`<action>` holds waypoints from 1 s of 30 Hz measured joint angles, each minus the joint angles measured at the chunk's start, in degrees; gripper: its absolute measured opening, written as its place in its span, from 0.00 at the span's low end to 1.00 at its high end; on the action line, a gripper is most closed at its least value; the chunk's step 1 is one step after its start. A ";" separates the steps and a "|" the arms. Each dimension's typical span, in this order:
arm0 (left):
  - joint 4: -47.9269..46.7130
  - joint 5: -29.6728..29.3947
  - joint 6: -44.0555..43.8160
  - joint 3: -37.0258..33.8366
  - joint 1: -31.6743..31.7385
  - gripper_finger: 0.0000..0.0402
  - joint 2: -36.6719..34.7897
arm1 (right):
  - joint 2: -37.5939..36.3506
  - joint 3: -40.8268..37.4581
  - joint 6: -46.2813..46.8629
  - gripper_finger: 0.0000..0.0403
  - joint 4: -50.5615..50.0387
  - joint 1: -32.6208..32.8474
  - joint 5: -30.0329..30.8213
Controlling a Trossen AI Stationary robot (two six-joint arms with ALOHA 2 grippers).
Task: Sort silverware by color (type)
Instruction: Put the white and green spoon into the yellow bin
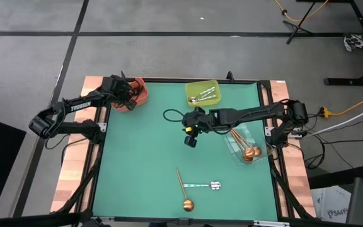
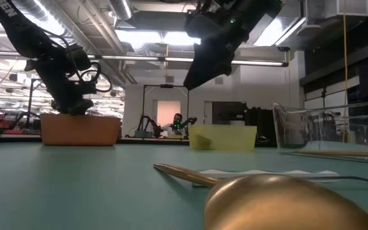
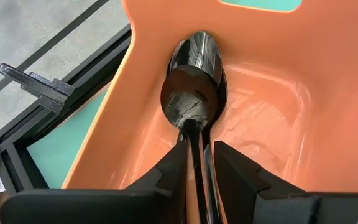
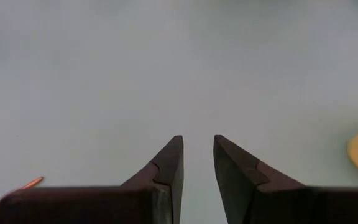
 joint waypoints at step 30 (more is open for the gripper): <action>1.27 0.02 -1.33 1.01 -0.02 0.18 -3.16 | 0.00 -0.02 6.68 0.20 -8.79 12.34 -0.03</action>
